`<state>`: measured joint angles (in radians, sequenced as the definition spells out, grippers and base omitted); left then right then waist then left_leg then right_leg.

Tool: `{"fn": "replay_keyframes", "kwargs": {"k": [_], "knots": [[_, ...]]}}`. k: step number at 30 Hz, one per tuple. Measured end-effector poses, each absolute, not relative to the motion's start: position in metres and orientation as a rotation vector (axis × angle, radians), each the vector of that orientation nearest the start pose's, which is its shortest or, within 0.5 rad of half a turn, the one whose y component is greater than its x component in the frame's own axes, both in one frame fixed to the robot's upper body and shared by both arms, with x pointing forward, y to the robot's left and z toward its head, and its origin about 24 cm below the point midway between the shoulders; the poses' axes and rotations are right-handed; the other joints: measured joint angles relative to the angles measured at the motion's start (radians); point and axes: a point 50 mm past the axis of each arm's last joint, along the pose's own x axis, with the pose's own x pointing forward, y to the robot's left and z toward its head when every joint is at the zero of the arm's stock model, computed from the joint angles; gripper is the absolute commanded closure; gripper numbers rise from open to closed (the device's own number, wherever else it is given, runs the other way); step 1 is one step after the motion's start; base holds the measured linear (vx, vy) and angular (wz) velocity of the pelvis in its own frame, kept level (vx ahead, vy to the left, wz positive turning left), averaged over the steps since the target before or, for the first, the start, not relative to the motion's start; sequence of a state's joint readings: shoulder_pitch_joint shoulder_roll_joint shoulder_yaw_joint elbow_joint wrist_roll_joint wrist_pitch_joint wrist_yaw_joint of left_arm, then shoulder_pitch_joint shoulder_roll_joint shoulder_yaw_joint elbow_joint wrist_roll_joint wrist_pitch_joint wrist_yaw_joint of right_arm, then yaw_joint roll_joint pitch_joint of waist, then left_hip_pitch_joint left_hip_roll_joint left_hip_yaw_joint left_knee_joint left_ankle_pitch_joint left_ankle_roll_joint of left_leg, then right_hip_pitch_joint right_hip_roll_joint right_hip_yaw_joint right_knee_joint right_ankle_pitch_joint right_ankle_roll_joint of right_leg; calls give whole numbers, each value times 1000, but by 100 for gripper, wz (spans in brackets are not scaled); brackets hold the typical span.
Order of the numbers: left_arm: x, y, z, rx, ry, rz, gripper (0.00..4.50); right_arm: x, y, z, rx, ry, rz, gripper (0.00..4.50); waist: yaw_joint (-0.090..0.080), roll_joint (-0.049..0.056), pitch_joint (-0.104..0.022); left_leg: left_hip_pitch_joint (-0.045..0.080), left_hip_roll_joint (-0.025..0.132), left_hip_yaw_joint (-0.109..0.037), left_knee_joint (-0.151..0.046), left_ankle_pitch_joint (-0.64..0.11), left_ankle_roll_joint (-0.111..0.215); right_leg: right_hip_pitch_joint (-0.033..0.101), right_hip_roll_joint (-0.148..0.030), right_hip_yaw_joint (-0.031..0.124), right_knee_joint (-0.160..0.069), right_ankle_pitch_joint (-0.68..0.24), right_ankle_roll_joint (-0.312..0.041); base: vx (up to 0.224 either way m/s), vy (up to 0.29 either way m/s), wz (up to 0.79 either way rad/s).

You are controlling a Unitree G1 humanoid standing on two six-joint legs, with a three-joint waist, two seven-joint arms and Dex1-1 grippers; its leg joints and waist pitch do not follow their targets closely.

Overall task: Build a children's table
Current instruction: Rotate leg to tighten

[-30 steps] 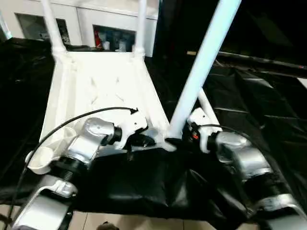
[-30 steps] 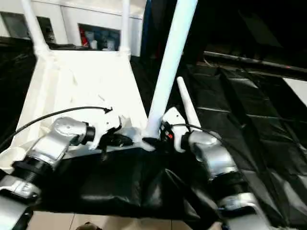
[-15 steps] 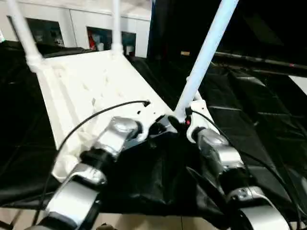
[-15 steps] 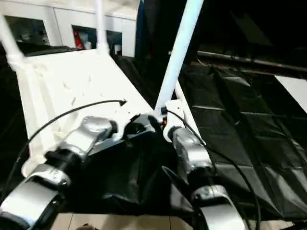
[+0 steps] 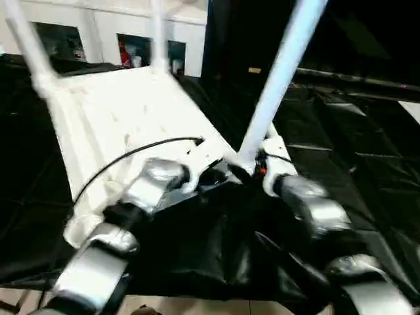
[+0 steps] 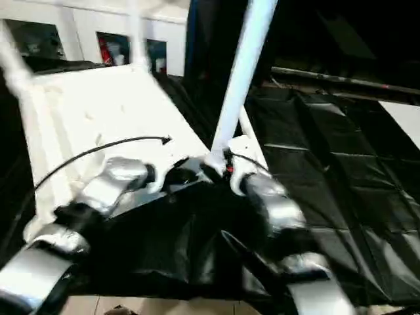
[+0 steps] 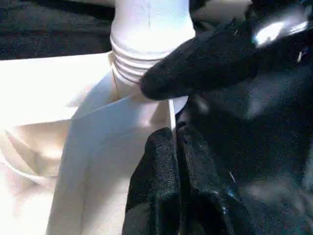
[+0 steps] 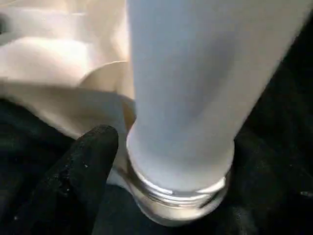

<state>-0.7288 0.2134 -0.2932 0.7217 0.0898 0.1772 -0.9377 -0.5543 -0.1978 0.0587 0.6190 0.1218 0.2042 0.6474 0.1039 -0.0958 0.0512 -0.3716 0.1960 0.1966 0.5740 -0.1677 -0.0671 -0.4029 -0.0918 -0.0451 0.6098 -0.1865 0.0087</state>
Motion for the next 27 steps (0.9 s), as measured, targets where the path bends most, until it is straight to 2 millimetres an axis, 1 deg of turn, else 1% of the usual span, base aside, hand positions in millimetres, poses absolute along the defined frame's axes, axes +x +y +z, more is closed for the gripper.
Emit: {"fn": "replay_keyframes", "kwargs": {"k": [4,7,10,13,19,22,24,25,26,27], "knots": [[332,105,59,428,439,-1248,450,332,-136,53,-77,314,864,72,10,1,1,0,0,0,0,0,0,0,0,0,1,0,0,0,0,0],[328,113,62,448,453,-1301,450,327,-134,53,-74,328,953,72,13,2,1,0,0,0,0,0,0,1,0,0,1,0,0,0,0,0],[323,117,62,452,455,-1329,450,323,-136,56,-102,339,1025,72,14,2,1,0,0,1,0,0,0,1,0,0,0,0,0,0,0,0],[320,118,63,449,460,-1354,450,318,-137,53,-120,361,1079,72,15,2,1,0,0,1,0,0,0,1,0,0,0,0,0,0,0,0],[319,119,63,443,467,-1355,450,315,-136,49,-156,394,1105,72,15,2,1,0,0,1,0,0,0,0,0,0,0,-1,0,0,0,0],[319,119,63,441,469,-1354,450,315,-137,46,-153,407,1104,108,16,1,1,0,0,1,0,0,0,0,0,0,0,-1,0,0,0,0],[319,119,63,440,470,-1353,450,314,-137,45,-152,409,1105,115,17,1,1,0,0,1,0,0,0,0,0,0,0,-1,0,0,0,0],[319,119,63,439,471,-1352,450,314,-137,45,-151,409,1107,133,17,1,1,0,0,1,0,0,0,0,0,0,0,-1,0,0,0,0],[319,119,63,438,471,-1350,450,314,-137,45,-151,409,1107,133,17,1,1,0,0,1,0,0,0,0,0,0,0,-1,0,0,0,0],[319,119,63,438,470,-1349,450,314,-137,45,-151,408,1108,142,17,1,1,0,0,1,0,0,0,0,0,0,1,-1,0,0,0,0]]}}
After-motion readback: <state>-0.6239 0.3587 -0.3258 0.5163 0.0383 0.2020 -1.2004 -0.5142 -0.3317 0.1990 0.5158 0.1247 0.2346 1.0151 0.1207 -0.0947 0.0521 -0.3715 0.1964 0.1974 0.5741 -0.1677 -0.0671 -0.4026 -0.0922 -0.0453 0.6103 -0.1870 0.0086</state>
